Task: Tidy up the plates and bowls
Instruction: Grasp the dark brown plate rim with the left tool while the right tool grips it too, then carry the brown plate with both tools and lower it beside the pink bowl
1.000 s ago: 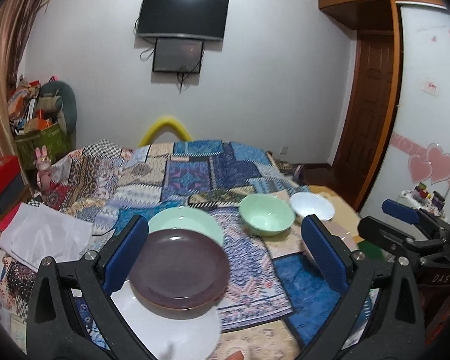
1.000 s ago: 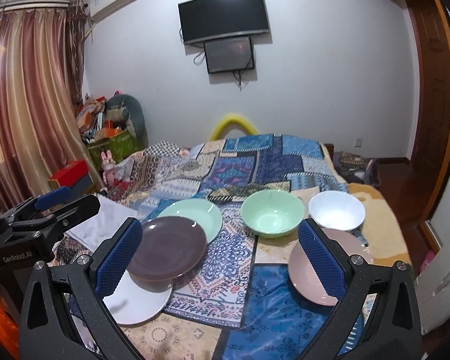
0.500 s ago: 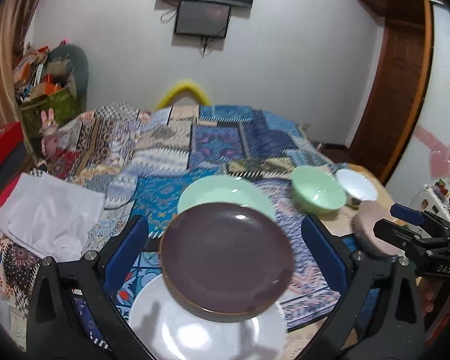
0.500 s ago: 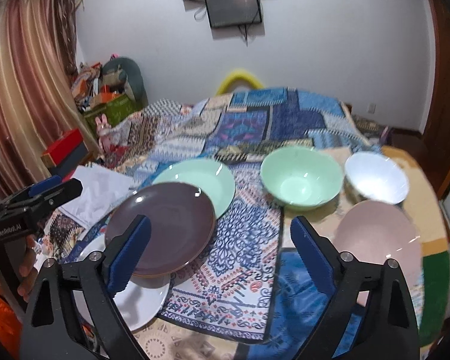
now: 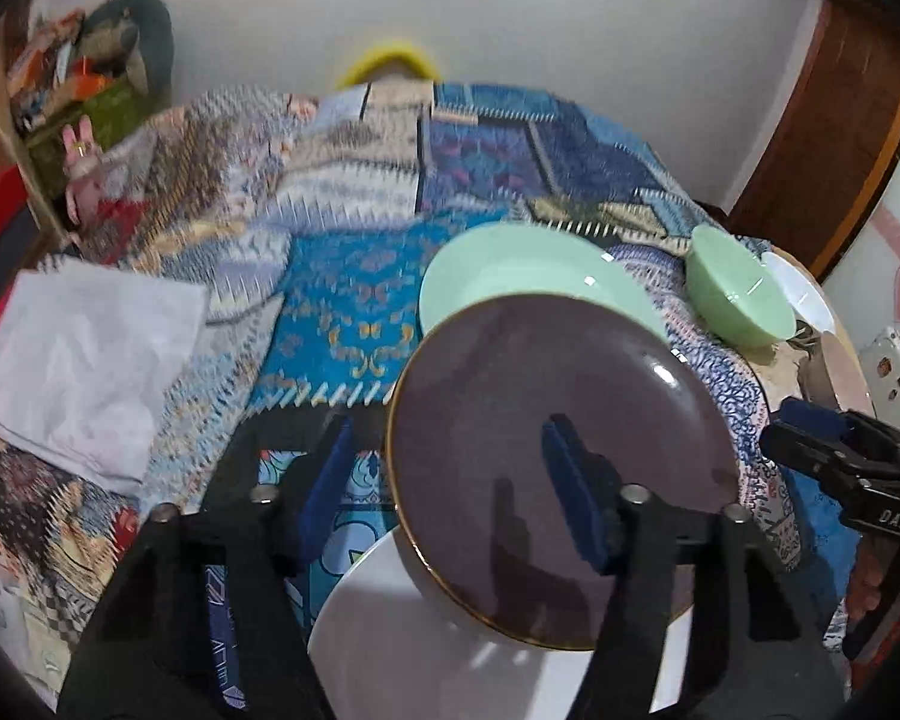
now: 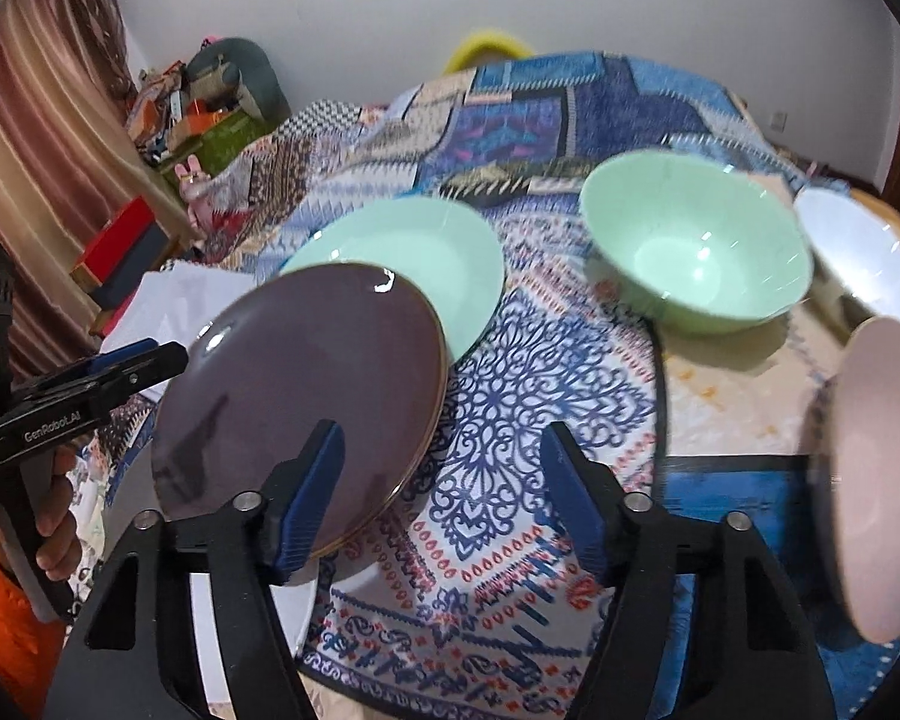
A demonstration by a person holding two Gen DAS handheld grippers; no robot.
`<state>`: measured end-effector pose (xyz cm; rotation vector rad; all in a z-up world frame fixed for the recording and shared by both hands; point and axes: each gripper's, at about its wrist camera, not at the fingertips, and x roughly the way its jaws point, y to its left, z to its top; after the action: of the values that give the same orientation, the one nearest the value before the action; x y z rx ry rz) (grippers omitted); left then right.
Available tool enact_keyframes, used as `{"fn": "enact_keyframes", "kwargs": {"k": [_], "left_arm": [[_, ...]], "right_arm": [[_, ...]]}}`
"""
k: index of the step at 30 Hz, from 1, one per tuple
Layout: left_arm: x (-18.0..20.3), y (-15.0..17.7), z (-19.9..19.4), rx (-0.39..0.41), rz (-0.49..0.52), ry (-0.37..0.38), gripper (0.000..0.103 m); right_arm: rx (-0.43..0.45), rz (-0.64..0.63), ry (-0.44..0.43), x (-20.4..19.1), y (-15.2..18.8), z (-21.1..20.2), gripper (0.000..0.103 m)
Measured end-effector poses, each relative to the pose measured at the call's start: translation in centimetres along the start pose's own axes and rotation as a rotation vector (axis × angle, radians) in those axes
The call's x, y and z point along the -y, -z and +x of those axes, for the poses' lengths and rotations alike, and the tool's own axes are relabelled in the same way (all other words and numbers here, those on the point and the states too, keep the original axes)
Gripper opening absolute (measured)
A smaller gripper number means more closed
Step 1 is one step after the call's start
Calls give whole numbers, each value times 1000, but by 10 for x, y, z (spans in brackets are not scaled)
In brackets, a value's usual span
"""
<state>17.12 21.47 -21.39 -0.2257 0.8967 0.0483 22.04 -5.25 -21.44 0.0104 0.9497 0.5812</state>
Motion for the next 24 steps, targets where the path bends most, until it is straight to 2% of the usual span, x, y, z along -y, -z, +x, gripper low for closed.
{"fn": "enact_keyframes", "kwargs": {"k": [3, 7, 8, 15, 18, 20, 24], "left_arm": [[-10, -1, 13, -41, -24, 16, 54], [-19, -6, 28, -87, -34, 30, 40], [-20, -7, 31, -98, -37, 37, 39], [-19, -3, 40, -142, -22, 66, 31], [-19, -4, 42, -146, -24, 82, 31], [-17, -4, 43, -145, -16, 80, 31], [-15, -4, 41, -146, 9, 79, 31]], "right_arm": [[-22, 10, -11, 0, 1, 8, 57], [-50, 15, -29, -2, 2, 19, 47], [-58, 15, -34, -1, 2, 22, 44], [-84, 22, -64, -3, 1, 31, 38], [-86, 16, -65, -6, 1, 33, 36], [-86, 20, -80, -7, 0, 35, 29], [-81, 37, -86, -6, -1, 37, 28]]}}
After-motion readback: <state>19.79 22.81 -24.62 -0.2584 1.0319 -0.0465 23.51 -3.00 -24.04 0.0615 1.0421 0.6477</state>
